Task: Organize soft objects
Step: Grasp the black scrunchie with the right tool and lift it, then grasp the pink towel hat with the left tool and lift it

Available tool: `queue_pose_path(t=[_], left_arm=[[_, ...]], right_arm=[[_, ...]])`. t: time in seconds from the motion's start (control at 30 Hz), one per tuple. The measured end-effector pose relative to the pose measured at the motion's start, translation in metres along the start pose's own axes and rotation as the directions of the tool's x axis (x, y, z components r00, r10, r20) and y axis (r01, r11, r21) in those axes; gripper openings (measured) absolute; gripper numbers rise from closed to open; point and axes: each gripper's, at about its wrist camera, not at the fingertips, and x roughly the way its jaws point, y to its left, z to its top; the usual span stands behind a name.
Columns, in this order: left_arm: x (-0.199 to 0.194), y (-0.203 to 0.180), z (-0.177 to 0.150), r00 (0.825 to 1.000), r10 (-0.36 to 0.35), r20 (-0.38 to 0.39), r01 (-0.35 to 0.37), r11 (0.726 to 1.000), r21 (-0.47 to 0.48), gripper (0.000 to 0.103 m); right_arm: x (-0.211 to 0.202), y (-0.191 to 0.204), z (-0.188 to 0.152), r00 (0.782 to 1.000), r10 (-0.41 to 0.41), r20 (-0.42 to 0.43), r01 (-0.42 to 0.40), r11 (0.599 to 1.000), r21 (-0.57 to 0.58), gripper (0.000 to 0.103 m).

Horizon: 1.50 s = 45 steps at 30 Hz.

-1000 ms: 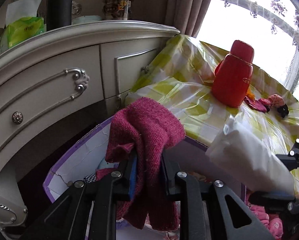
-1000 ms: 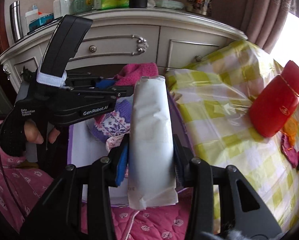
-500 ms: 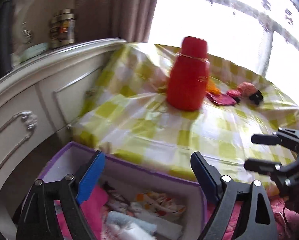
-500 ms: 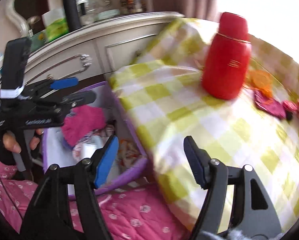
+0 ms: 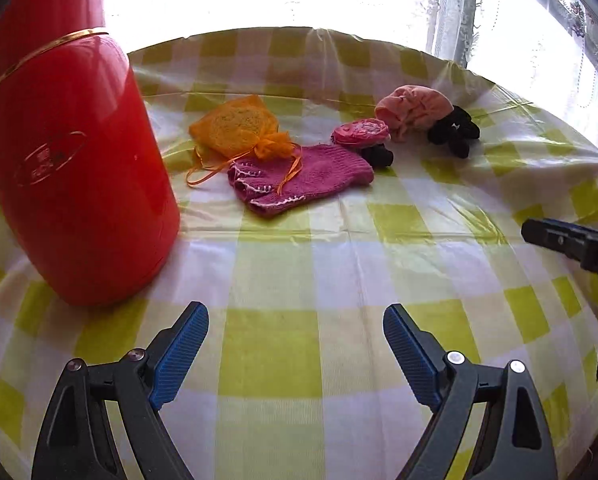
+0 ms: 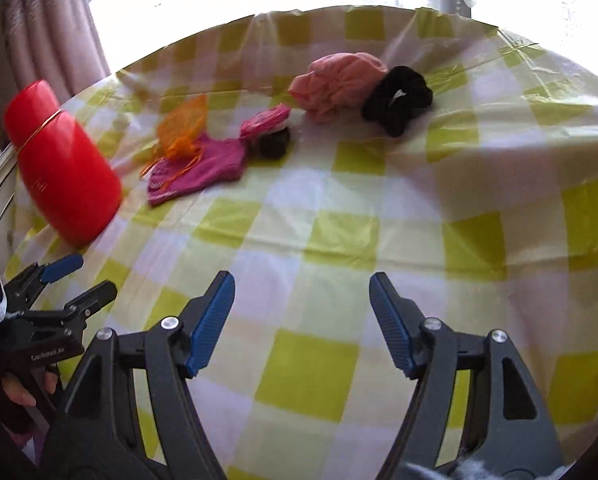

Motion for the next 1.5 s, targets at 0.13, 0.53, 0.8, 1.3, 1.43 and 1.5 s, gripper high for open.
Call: queue_pose_path(t=[0.13,0.53,0.8,1.3,1.43,1.5], left_arm=[[0.018,0.012,0.001,0.997,-0.031,-0.073,0.026,0.997,-0.071,0.090],[0.017,0.017,-0.001,0.995,-0.086,-0.055,0.079,0.991,-0.109,0.095],[0.022,0.004,0.001,0.993,-0.049,-0.103,0.046,0.998,-0.035,0.101],[0.122,-0.111,0.137,0.949,-0.309,-0.068,0.267,0.896,-0.354,0.101],[0.159,-0.125,0.165,0.965,-0.251,-0.072,0.181,0.841,-0.510,0.101],[0.178,-0.133,0.168,0.968,-0.219,-0.123,0.122,0.838,-0.531,0.101]], right_arm=[[0.031,-0.028,0.049,0.996,-0.077,0.035,0.077,0.997,0.013,0.076],[0.148,-0.041,0.141,0.929,-0.368,0.029,0.368,0.916,-0.162,0.082],[0.034,-0.024,0.058,0.999,0.004,0.032,0.000,0.994,-0.110,0.020],[-0.028,-0.032,-0.078,0.995,0.079,-0.060,-0.078,0.997,0.011,0.022],[-0.023,-0.024,-0.076,0.997,0.058,-0.047,-0.059,0.998,-0.026,0.024],[-0.024,-0.026,-0.076,0.997,0.068,-0.046,-0.069,0.997,-0.017,0.024]])
